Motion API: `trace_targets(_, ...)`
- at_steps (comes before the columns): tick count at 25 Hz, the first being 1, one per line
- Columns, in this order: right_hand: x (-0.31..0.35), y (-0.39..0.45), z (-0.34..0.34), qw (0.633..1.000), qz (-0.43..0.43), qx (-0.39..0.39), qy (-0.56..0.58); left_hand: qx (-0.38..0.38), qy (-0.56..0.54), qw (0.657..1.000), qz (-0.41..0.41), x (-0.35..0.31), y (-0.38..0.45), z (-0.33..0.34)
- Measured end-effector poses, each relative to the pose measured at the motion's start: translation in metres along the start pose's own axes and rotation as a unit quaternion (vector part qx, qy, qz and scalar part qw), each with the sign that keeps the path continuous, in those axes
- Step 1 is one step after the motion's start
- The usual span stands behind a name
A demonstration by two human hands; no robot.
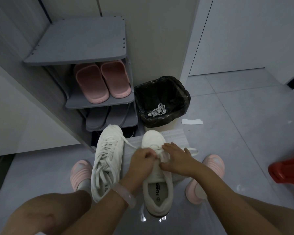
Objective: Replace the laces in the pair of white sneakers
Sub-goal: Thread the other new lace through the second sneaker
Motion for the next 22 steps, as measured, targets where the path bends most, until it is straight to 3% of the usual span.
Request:
trace_targets(2,-0.001,0.000,0.000,1.000,0.007,0.008,-0.005,-0.060,-0.183,0.981,-0.013,-0.023,0.003,-0.024)
trace_targets(3,0.000,0.000,0.000,1.000,0.007,0.014,-0.012,-0.083,-0.312,0.946,-0.004,-0.036,0.005,-0.042)
trace_targets(5,0.003,-0.001,0.001,1.000,0.005,0.017,-0.010,-0.074,-0.533,0.843,0.015,-0.060,0.006,-0.077)
trace_targets(6,0.003,0.000,0.001,1.000,0.007,0.014,-0.002,-0.067,-0.545,0.836,0.002,-0.065,0.007,-0.087)
trace_targets(7,0.004,-0.001,0.001,1.000,0.008,0.009,0.005,-0.063,-0.471,0.879,-0.032,-0.064,0.008,-0.089)
trace_targets(8,0.004,-0.001,0.001,1.000,0.009,0.003,0.013,-0.052,-0.315,0.945,-0.065,-0.058,0.008,-0.085)
trace_targets(9,0.005,-0.002,0.002,1.000,0.009,0.000,0.029,-0.027,-0.118,0.990,-0.073,-0.049,0.008,-0.075)
trace_targets(10,0.006,-0.002,0.004,0.998,0.009,-0.001,0.055,0.016,0.054,0.997,-0.044,-0.036,0.006,-0.061)
trace_targets(11,0.006,-0.003,0.005,0.996,0.009,-0.004,0.085,0.060,0.182,0.981,0.003,-0.024,0.003,-0.046)
trace_targets(13,0.005,-0.002,0.007,0.992,0.009,-0.016,0.129,0.113,0.325,0.936,0.070,-0.004,-0.001,-0.024)
trace_targets(17,0.004,0.002,0.007,0.995,0.022,-0.030,0.092,0.165,0.328,0.926,0.091,-0.011,0.008,-0.023)
trace_targets(20,0.003,0.004,0.006,0.995,0.026,-0.023,0.095,0.147,0.068,0.985,0.057,-0.044,0.004,-0.057)
trace_targets(22,0.000,0.006,0.008,0.994,0.019,-0.019,0.107,0.104,-0.124,0.985,0.055,-0.059,0.003,-0.081)
Point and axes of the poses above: each hand's wrist, its own y-axis towards the middle knuckle, its own z-axis out of the palm, x = y × z, the point moved 2 cm from there along y, towards the middle knuckle, and after that the axes turned 6 degrees about -y, right-handed, at the moved point
